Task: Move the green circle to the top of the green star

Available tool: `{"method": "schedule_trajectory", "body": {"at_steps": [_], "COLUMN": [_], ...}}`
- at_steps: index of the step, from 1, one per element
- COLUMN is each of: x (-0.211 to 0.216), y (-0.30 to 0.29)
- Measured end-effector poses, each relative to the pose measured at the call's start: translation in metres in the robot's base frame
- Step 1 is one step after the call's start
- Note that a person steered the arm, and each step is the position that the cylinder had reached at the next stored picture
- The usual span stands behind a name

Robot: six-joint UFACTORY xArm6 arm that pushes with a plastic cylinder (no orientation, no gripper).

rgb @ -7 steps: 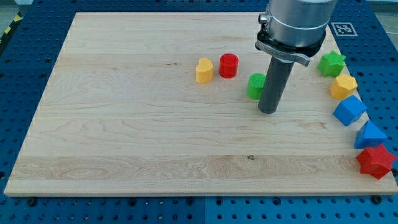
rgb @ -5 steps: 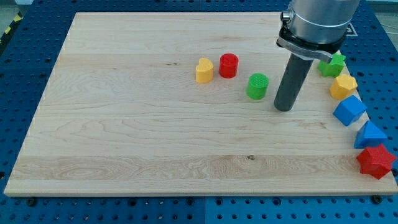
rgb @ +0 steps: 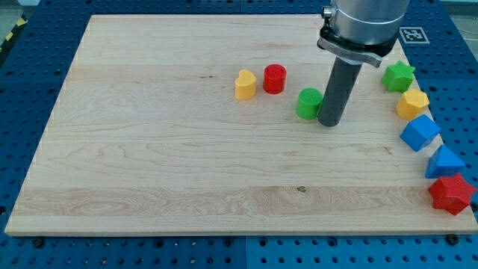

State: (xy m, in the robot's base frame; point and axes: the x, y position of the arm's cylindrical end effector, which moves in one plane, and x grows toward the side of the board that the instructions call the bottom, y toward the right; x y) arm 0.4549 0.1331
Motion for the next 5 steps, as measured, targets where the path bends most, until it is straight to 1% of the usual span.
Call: {"method": "schedule_trajectory", "body": {"at_steps": [3, 4, 5], "x": [0.000, 0.002, 0.001], "y": [-0.012, -0.029, -0.063]}}
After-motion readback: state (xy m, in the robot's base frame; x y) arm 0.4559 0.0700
